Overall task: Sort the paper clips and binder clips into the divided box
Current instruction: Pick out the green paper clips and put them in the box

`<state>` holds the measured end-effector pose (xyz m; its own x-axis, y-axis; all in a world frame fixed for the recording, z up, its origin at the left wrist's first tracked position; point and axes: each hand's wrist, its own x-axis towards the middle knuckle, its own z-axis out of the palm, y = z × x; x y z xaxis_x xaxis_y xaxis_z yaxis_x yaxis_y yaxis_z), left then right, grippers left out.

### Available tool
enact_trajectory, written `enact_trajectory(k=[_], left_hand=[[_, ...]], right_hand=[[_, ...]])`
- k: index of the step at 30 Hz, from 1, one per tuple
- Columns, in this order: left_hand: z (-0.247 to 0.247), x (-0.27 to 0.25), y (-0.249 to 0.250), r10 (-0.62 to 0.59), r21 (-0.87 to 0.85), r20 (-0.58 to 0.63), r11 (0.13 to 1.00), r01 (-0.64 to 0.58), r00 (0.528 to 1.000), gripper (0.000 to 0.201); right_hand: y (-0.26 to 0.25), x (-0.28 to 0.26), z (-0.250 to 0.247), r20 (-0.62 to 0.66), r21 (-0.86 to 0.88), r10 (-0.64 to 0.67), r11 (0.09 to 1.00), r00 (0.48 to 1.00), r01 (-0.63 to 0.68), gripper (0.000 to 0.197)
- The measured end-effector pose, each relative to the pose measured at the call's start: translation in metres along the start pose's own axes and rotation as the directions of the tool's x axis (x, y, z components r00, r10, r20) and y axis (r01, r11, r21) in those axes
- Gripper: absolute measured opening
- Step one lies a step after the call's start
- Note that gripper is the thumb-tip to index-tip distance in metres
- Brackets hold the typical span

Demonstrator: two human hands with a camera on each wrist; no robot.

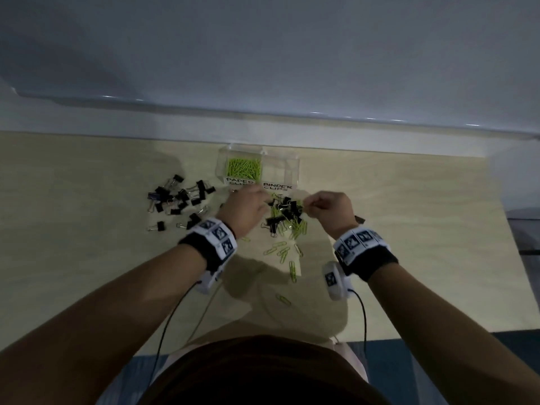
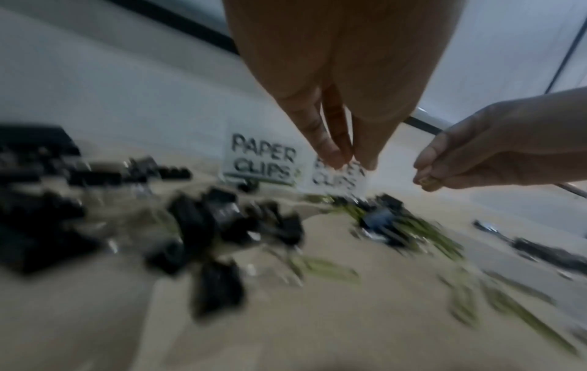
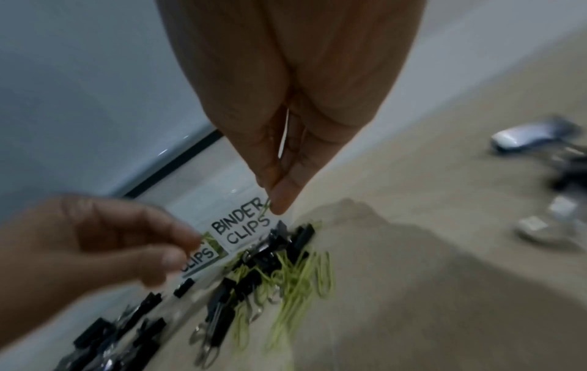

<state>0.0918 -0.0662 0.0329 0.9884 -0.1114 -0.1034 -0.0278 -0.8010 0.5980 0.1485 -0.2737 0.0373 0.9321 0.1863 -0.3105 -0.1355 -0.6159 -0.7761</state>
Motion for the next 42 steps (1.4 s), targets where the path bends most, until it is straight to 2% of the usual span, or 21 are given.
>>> enact_trajectory(k=[2, 5, 7, 9, 13, 16, 19, 22, 24, 26, 28, 30, 33, 36, 39, 42], left_hand=[[0.023, -0.006, 0.01, -0.034, 0.023, 0.117, 0.999, 0.032, 0.993, 0.032], [0.045, -0.006, 0.02, -0.146, 0.064, 0.15, 0.988, 0.138, 0.978, 0.042], [0.05, -0.004, 0.023, -0.171, 0.079, 0.113, 0.983, 0.163, 0.979, 0.037], [0.049, -0.004, 0.022, -0.147, 0.057, 0.062, 0.988, 0.144, 0.987, 0.027], [0.035, -0.008, 0.013, -0.164, -0.052, -0.035, 0.985, 0.162, 0.986, 0.019], [0.017, -0.014, -0.006, -0.223, -0.044, -0.122, 0.975, 0.219, 0.967, 0.018], [0.008, -0.018, -0.017, -0.163, 0.082, -0.152, 0.981, 0.176, 0.975, 0.023], [0.017, -0.016, -0.005, -0.088, 0.129, -0.05, 0.987, 0.094, 0.995, 0.028], [0.031, -0.012, 0.008, -0.043, 0.1, 0.052, 0.994, 0.038, 0.998, 0.029], [0.045, -0.008, 0.019, -0.008, 0.085, 0.131, 0.996, -0.004, 0.991, 0.029], [0.054, -0.004, 0.025, -0.012, 0.129, 0.173, 0.992, -0.011, 0.985, 0.029], [0.059, -0.001, 0.024, -0.037, 0.174, 0.182, 0.985, 0.005, 0.983, 0.03], [0.059, 0.0, 0.017, -0.05, 0.129, 0.157, 0.991, 0.029, 0.986, 0.029], [0.057, -0.003, 0.011, -0.051, 0.042, 0.125, 0.998, 0.046, 0.991, 0.027], [0.048, -0.009, 0.011, -0.044, -0.035, 0.082, 0.998, 0.047, 0.996, 0.021], [0.033, -0.015, 0.006, -0.111, -0.123, -0.06, 0.987, 0.103, 0.992, 0.014]], right_hand=[[0.014, -0.008, 0.001, -0.045, 0.039, 0.089, 0.995, 0.995, -0.087, 0.016], [0.02, -0.009, 0.004, -0.088, -0.132, 0.02, 0.991, 0.996, -0.032, 0.014], [0.015, -0.005, 0.01, -0.033, -0.275, -0.066, 0.96, 0.997, 0.054, 0.015], [0.008, 0.001, 0.017, 0.032, -0.382, -0.109, 0.917, 0.993, 0.113, 0.022], [-0.002, 0.01, 0.03, 0.151, -0.541, -0.098, 0.825, 0.984, 0.165, 0.04], [-0.003, 0.011, 0.033, 0.201, -0.606, -0.105, 0.768, 0.974, 0.208, 0.034], [0.0, 0.006, 0.03, 0.202, -0.59, -0.184, 0.761, 0.962, 0.269, 0.019], [0.008, -0.002, 0.02, 0.177, -0.464, -0.244, 0.834, 0.953, 0.3, 0.007], [0.018, -0.008, 0.007, 0.053, -0.372, -0.227, 0.899, 0.972, 0.23, 0.01], [0.032, -0.011, -0.009, -0.097, -0.294, -0.135, 0.95, 0.986, 0.101, 0.01], [0.048, -0.012, -0.022, -0.155, -0.311, -0.044, 0.951, 0.987, -0.006, 0.011], [0.057, -0.011, -0.027, -0.131, -0.447, -0.02, 0.893, 0.991, -0.041, 0.017], [0.049, -0.008, -0.018, -0.089, -0.576, -0.1, 0.817, 0.991, 0.031, 0.022], [0.03, -0.003, 0.001, -0.006, -0.617, -0.187, 0.774, 0.982, 0.143, 0.023], [0.019, 0.004, 0.018, 0.082, -0.642, -0.131, 0.751, 0.988, 0.153, 0.029], [0.016, 0.007, 0.024, 0.099, -0.652, -0.109, 0.744, 0.989, 0.147, 0.03]])
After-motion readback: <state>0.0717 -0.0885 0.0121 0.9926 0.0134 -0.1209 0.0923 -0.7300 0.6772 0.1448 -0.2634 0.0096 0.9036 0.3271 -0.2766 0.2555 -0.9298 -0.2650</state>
